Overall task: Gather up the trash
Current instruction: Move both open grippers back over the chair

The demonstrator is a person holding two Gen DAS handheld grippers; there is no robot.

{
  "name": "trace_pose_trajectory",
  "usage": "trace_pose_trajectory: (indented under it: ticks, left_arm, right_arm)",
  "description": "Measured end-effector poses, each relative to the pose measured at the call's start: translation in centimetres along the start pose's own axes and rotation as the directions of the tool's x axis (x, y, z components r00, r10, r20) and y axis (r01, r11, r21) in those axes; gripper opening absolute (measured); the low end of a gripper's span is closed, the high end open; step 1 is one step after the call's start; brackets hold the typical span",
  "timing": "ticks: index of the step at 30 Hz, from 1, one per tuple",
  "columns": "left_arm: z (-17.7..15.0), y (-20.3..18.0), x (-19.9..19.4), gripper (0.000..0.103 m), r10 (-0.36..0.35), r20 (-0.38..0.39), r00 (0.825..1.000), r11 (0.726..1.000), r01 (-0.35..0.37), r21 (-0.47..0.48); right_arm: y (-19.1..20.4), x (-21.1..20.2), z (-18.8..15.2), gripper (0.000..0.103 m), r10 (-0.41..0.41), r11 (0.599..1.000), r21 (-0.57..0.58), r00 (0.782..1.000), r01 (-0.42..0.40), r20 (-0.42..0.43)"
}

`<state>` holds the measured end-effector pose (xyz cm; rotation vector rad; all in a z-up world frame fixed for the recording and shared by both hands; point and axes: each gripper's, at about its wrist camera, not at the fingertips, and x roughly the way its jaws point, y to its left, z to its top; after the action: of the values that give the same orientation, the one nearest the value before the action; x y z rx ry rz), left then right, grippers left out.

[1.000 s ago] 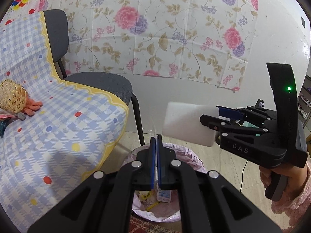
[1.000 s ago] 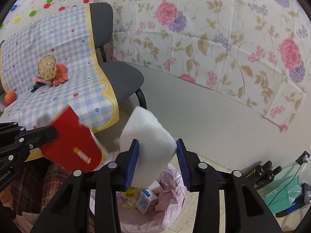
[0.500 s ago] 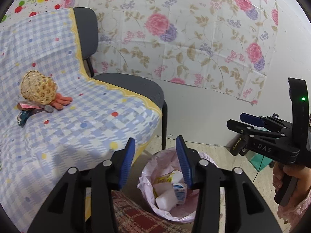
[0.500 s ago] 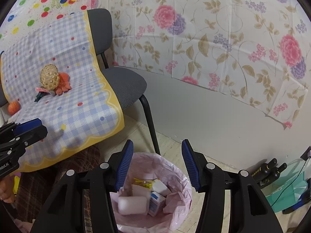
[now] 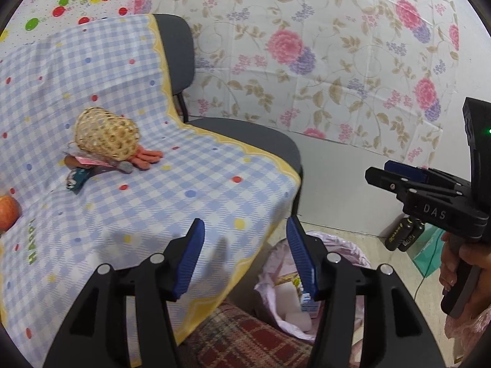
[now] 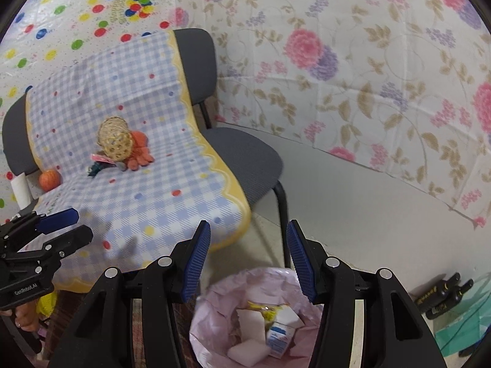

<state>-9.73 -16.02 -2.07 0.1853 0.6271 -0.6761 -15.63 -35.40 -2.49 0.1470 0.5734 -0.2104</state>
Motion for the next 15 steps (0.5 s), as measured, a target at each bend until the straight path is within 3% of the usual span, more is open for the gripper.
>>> trace_pose_trajectory:
  ticks: [7, 10, 15]
  left_arm:
    - [1.5, 5.4, -1.9, 0.060, 0.165, 0.023, 0.986, 0.985, -0.164, -0.059]
    - [2.5, 8.0, -2.8, 0.061, 0.243, 0.032, 0.969, 0.966, -0.240, -0.094]
    - [4.6, 12.0, -4.6, 0.063, 0.374, 0.054, 0.926, 0.921, -0.363, -0.143]
  right_arm:
    - [3.7, 2.4, 2.6, 0.054, 0.107, 0.993, -0.049, 0.994, -0.106, 0.011]
    - [5.3, 3.7, 3.9, 0.055, 0.146, 0.987, -0.077, 0.989, -0.144, 0.014]
    - [7.6, 5.7, 5.6, 0.056, 0.199, 0.975, -0.108, 0.980, -0.196, 0.014]
